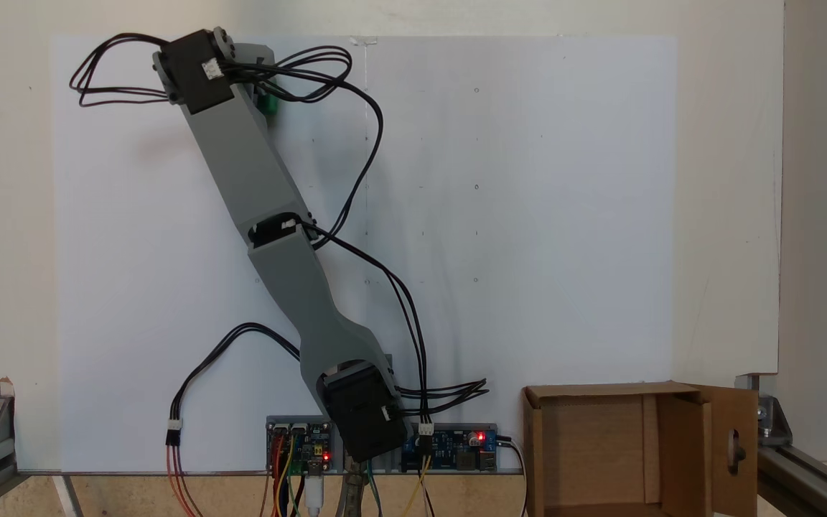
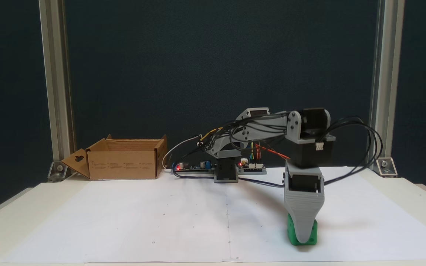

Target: Grasp a green dice and put it in the bin.

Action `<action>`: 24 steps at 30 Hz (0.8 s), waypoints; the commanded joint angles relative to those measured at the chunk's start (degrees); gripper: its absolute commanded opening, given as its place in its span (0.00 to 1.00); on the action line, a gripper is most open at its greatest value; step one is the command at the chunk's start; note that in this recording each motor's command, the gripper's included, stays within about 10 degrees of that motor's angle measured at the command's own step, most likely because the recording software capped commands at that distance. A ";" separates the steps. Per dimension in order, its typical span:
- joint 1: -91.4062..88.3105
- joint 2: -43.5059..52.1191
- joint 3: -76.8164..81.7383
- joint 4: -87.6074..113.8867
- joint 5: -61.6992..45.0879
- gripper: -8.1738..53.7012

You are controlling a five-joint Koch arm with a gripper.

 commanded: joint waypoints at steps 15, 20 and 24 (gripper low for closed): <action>0.44 0.62 -3.69 -3.08 3.34 0.80; 0.44 0.62 -3.69 -3.34 3.34 0.72; 0.44 0.44 -3.69 -3.43 3.34 0.72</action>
